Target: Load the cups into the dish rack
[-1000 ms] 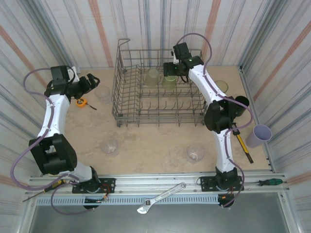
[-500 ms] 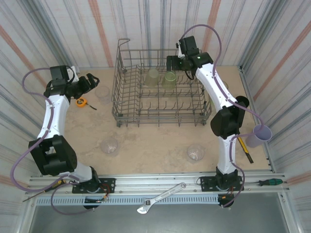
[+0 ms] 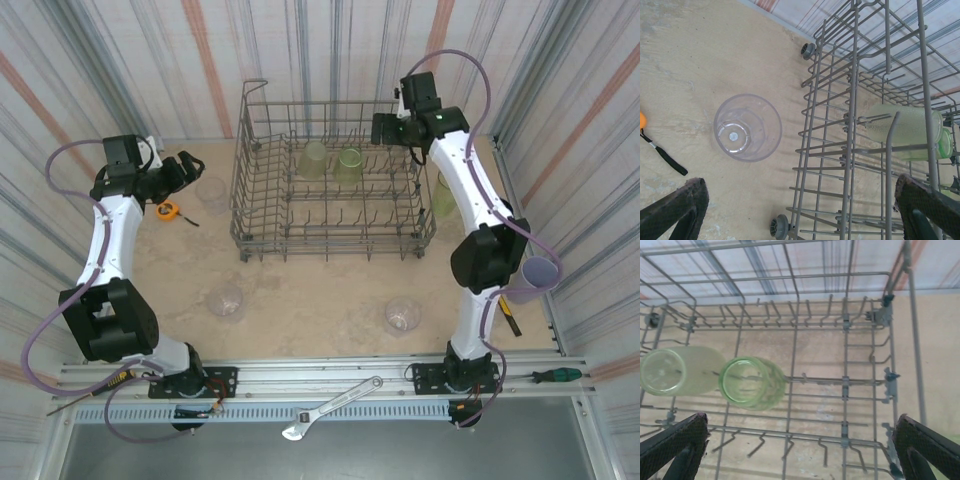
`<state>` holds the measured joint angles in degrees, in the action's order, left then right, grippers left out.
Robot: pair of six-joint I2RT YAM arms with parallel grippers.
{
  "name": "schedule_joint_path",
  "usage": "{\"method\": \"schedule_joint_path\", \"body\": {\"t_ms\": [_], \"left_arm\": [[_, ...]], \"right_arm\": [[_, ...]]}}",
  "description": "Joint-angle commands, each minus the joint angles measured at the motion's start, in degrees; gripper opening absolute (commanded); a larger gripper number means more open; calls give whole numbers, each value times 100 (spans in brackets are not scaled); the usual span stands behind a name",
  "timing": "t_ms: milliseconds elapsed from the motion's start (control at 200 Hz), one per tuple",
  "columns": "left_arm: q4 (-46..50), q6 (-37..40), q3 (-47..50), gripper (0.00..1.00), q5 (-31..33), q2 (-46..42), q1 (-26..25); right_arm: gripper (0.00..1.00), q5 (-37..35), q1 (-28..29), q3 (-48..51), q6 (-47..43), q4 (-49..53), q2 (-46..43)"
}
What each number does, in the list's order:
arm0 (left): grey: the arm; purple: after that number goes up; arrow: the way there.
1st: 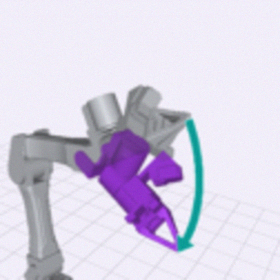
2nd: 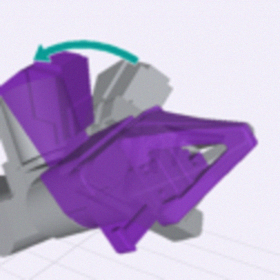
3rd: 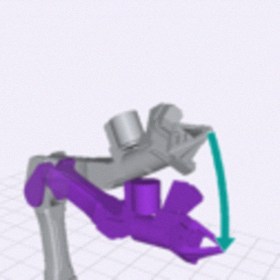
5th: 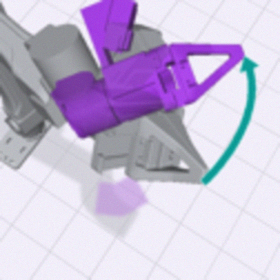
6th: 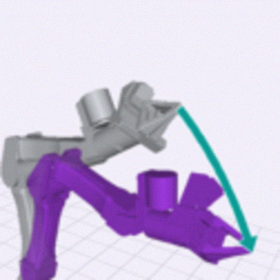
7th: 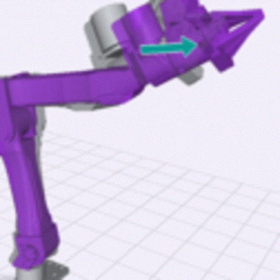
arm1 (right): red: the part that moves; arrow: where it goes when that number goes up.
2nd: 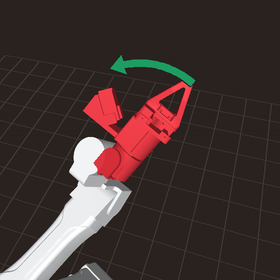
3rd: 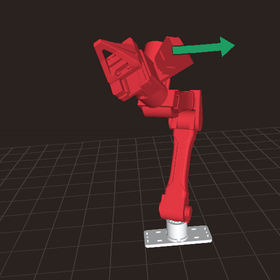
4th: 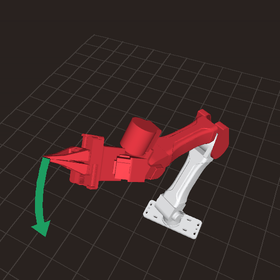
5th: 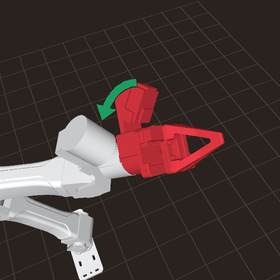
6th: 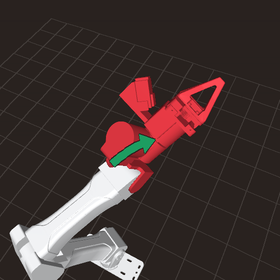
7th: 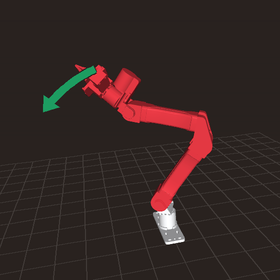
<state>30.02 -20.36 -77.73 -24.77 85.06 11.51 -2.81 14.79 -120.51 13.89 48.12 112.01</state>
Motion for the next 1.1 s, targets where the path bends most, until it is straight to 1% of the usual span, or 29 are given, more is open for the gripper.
{"method": "schedule_joint_path", "body": {"t_ms": [0, 245, 266, 356, 486, 651, 827, 1097], "left_arm": [[-2, -16, -28, 99, 72, -217, -26], [-4, -21, -16, 99, 74, -186, -46], [1, -21, -16, 99, 68, -183, -50], [-3, -21, -15, 99, 64, -174, -60], [1, -25, -25, 99, 43, -177, -70], [3, -25, -15, 99, 60, -173, -79], [3, -29, -27, 99, 43, -174, -88], [-3, -29, -29, 99, 60, -191, -96]], "right_arm": [[99, -14, -178, 342, -140, 164, -390], [99, 89, -609, 1256, -124, -162, -884], [99, 112, -649, 1487, -116, -207, -922], [99, 164, -807, 1872, -48, -360, -1087], [99, 198, -1010, 2245, 19, -488, -1241], [99, 39, -1173, 2525, -39, -555, -1368], [100, -73, -1318, 2618, 2, -599, -1324], [91, -316, -1429, 2618, 96, -681, -1088]]}}
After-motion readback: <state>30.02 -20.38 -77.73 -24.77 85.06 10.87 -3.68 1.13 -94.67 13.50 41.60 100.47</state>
